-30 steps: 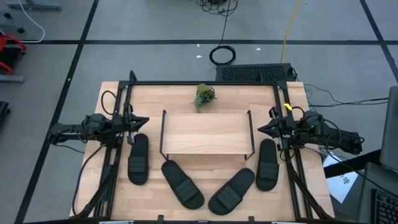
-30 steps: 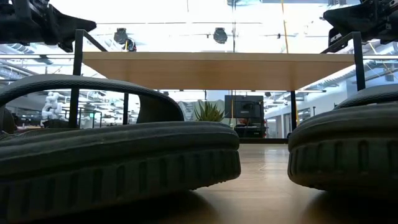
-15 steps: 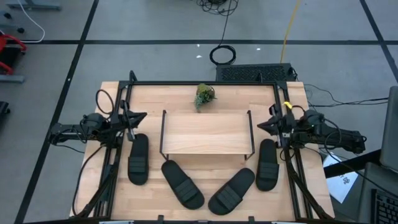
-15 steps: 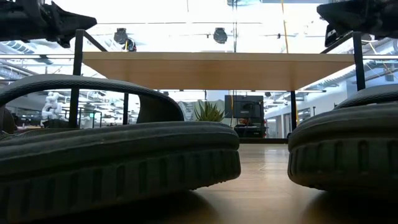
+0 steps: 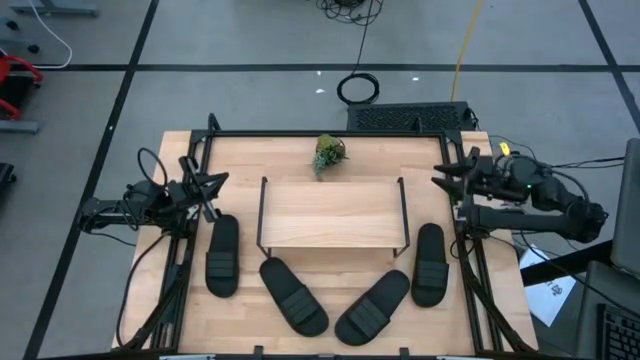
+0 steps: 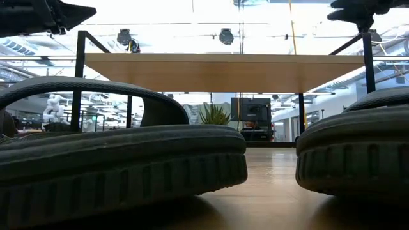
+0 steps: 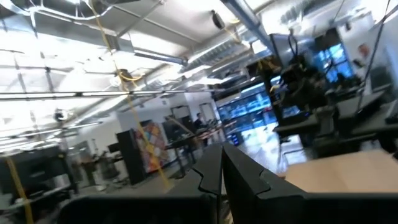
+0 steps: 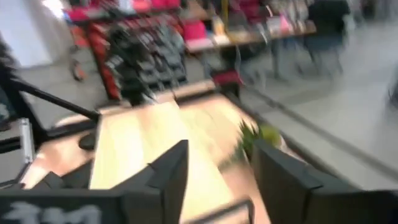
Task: Pick and place slides into the shelf
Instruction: Put the black slide on the shelf
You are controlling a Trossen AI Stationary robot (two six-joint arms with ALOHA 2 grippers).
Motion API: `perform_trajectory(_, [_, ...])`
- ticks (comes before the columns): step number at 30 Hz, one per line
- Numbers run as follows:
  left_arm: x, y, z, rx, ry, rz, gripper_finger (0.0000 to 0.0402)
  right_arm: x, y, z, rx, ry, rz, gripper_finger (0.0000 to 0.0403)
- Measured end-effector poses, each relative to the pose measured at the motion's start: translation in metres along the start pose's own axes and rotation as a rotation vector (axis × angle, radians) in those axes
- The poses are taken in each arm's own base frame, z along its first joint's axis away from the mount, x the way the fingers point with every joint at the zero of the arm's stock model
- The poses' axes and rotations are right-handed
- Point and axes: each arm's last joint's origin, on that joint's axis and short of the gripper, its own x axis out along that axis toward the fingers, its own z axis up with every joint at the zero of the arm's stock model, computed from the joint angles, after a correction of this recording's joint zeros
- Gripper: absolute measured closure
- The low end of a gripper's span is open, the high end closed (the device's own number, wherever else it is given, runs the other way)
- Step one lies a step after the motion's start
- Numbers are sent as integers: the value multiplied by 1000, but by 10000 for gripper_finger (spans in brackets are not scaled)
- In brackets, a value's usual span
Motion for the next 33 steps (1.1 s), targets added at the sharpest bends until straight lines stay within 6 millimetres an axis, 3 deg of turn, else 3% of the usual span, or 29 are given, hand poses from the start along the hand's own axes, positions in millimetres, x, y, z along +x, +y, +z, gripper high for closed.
perform_trajectory(4, [0,-1,-3,28,30,-9,380,8,0,0,81,221,-106,198])
perform_trajectory(10, [0,-2,-4,17,38,-13,380,25,5,-8,73,591,-113,186])
perform_trajectory(19, [0,-2,-4,17,41,-15,380,29,11,-19,139,924,58,186])
perform_trajectory(23, [0,-2,-4,19,44,-17,380,25,10,-23,164,981,35,186])
perform_trajectory(26, [0,-2,-4,19,45,-17,380,29,13,-27,191,972,120,186])
perform_trajectory(33, [0,-2,-4,17,47,-17,380,40,13,-55,287,1054,194,189])
